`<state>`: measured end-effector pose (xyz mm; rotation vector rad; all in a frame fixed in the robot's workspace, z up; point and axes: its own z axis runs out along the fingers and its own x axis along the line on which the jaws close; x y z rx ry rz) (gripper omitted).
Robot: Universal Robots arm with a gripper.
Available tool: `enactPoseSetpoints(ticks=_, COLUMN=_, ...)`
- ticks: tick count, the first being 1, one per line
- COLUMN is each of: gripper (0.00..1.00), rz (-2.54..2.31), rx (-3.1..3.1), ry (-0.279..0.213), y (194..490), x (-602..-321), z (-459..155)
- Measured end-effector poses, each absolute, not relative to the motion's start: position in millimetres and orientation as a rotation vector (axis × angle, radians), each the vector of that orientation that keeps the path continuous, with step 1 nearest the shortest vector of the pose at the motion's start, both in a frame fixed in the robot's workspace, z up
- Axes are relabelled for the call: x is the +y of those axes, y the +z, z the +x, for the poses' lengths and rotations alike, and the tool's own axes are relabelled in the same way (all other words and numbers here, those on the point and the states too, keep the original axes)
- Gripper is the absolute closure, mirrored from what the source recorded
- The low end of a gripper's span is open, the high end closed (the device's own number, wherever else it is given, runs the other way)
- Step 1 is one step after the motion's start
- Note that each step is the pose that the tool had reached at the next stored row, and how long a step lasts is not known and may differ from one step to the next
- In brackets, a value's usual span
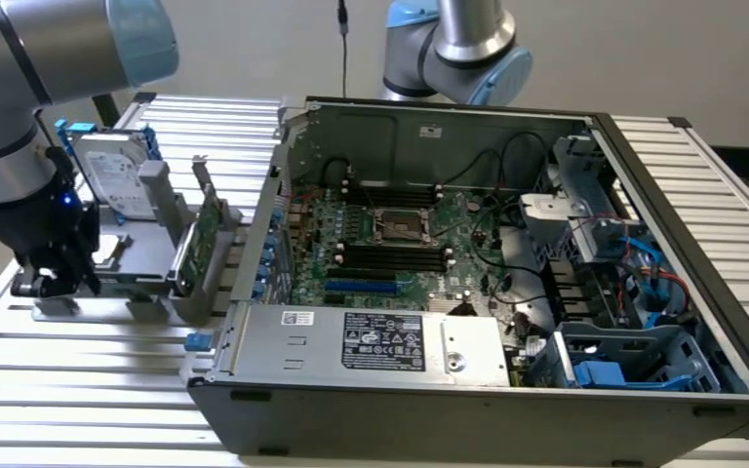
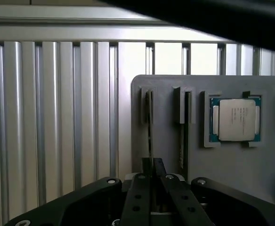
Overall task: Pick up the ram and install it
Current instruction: 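Pick up the ram and move it above insertion slot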
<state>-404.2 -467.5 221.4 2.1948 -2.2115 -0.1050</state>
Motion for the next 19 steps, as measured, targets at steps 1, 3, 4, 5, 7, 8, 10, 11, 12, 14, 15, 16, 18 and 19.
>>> enactPoseSetpoints(ticks=1, gripper=0.86, rz=2.195, rx=-2.211, ry=-0.105, y=226, x=-468, z=-404)
enactPoseSetpoints(ticks=3, gripper=0.86, rz=2.195, rx=-2.211, ry=-0.106, y=235, x=-468, z=-404)
enactPoseSetpoints(ticks=4, gripper=0.86, rz=2.194, rx=-2.211, ry=-0.106, y=239, x=-468, z=-404)
enactPoseSetpoints(ticks=5, gripper=0.86, rz=2.194, rx=-2.211, ry=-0.106, y=244, x=-468, z=-404)
enactPoseSetpoints(ticks=7, gripper=0.86, rz=2.194, rx=-2.211, ry=-0.107, y=253, x=-468, z=-403)
enactPoseSetpoints(ticks=8, gripper=0.86, rz=2.194, rx=-2.211, ry=-0.107, y=257, x=-468, z=-403)
enactPoseSetpoints(ticks=10, gripper=0.86, rz=2.194, rx=-2.210, ry=-0.107, y=267, x=-468, z=-402)
enactPoseSetpoints(ticks=11, gripper=0.86, rz=2.194, rx=-2.210, ry=-0.107, y=271, x=-468, z=-402)
enactPoseSetpoints(ticks=12, gripper=0.86, rz=2.194, rx=-2.210, ry=-0.107, y=276, x=-468, z=-401)
enactPoseSetpoints(ticks=14, gripper=0.86, rz=2.194, rx=-2.210, ry=-0.107, y=285, x=-468, z=-399)
enactPoseSetpoints(ticks=15, gripper=0.86, rz=2.194, rx=-2.210, ry=-0.108, y=289, x=-468, z=-398)
enactPoseSetpoints(ticks=16, gripper=0.86, rz=2.193, rx=-2.210, ry=-0.108, y=294, x=-468, z=-396)
enactPoseSetpoints(ticks=18, gripper=0.86, rz=2.193, rx=-2.209, ry=-0.110, y=303, x=-468, z=-390)
enactPoseSetpoints(ticks=19, gripper=0.86, rz=2.192, rx=-2.209, ry=-0.112, y=307, x=-468, z=-385)
